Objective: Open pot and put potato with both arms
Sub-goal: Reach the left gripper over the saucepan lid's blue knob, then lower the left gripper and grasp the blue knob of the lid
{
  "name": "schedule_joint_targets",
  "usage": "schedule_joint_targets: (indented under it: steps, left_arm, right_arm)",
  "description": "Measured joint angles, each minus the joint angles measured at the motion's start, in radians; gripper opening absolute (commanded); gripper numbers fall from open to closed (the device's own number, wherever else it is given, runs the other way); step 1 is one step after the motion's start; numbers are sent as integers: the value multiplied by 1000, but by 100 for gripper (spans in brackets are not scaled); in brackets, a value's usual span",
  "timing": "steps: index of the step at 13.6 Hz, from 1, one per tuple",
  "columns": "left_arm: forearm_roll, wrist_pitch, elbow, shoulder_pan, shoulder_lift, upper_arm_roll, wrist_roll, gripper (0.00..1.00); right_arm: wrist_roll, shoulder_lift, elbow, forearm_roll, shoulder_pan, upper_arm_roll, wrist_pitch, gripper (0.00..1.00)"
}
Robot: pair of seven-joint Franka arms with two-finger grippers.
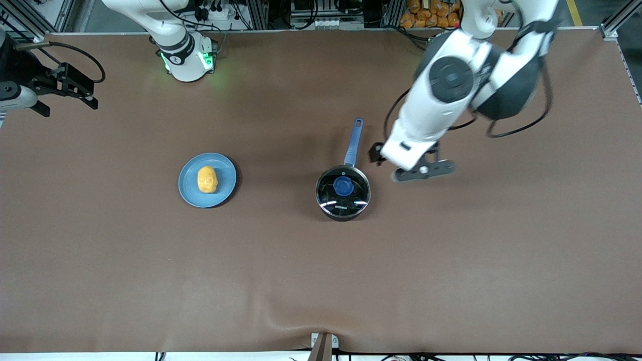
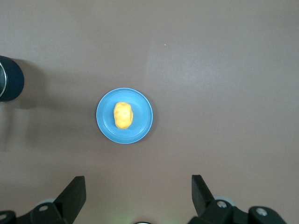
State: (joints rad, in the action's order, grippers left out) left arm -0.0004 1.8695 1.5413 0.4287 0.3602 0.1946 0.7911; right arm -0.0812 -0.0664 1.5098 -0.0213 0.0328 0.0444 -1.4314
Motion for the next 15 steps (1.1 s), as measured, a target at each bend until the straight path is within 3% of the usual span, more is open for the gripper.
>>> schedule_joint_targets:
  steps: [3, 8, 15]
  left_arm:
    - [20, 93, -14, 47, 95, -1, 70, 100]
    - [33, 186, -29, 77, 170, -4, 134, 100]
    - [122, 230, -90, 133, 288, -5, 245, 100]
  right_arm:
    - [0, 0, 0, 0, 0, 1, 0, 100]
    - [1, 1, 2, 0, -14, -1, 1, 100]
    - [1, 6, 4, 0, -32, 2, 2, 100]
